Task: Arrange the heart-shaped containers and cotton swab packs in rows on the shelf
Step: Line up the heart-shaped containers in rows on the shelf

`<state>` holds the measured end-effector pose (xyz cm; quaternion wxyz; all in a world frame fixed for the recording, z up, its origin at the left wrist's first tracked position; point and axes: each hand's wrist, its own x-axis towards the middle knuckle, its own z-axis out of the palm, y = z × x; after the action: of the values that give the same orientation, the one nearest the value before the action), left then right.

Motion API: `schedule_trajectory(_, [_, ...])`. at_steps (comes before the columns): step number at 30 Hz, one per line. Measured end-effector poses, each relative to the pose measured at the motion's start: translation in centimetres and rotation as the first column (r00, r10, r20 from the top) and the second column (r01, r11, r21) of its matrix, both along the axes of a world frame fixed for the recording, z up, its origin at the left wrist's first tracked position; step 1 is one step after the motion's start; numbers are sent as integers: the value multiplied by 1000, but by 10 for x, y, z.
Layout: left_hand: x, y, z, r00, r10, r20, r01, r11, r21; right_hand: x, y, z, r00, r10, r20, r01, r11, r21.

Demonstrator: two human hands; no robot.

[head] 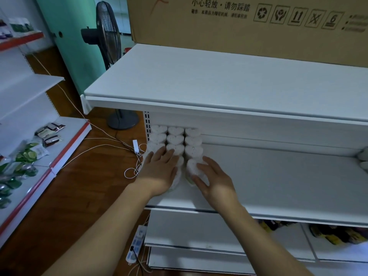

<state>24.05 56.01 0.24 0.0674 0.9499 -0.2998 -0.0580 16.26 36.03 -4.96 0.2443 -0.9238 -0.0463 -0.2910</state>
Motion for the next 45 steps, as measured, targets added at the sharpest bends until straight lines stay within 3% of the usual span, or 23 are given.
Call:
schedule_trajectory(11, [4, -1, -6, 1000, -17, 12, 17, 1000, -2, 17, 6, -24, 998, -62, 16, 64, 975, -212])
schedule_trajectory(17, [6, -2, -4, 1000, -13, 2, 13, 1000, -13, 18, 2, -26, 997, -28, -76, 11, 975, -220])
schedule_trajectory(21, [6, -10, -1, 999, 37, 33, -33, 994, -103, 10, 4, -21, 989, -41, -144, 5, 971, -240])
schedule_trajectory(24, [0, -31, 5, 995, 58, 83, -42, 982, -182, -2, -5, -7, 989, -113, -90, 86, 961, -262])
schedule_trajectory(29, [-26, -100, 18, 989, 13, 150, 26, 966, -257, -41, -55, 16, 970, -244, 7, 235, 926, -295])
schedule_trajectory(33, [-63, -176, 24, 982, -68, 174, 114, 955, -273, -87, -122, 35, 924, -379, -60, 339, 879, -335])
schedule_trajectory(45, [-210, -460, 36, 943, -253, 215, 310, 904, -296, -255, -397, 41, 793, -608, -47, 560, 757, -338])
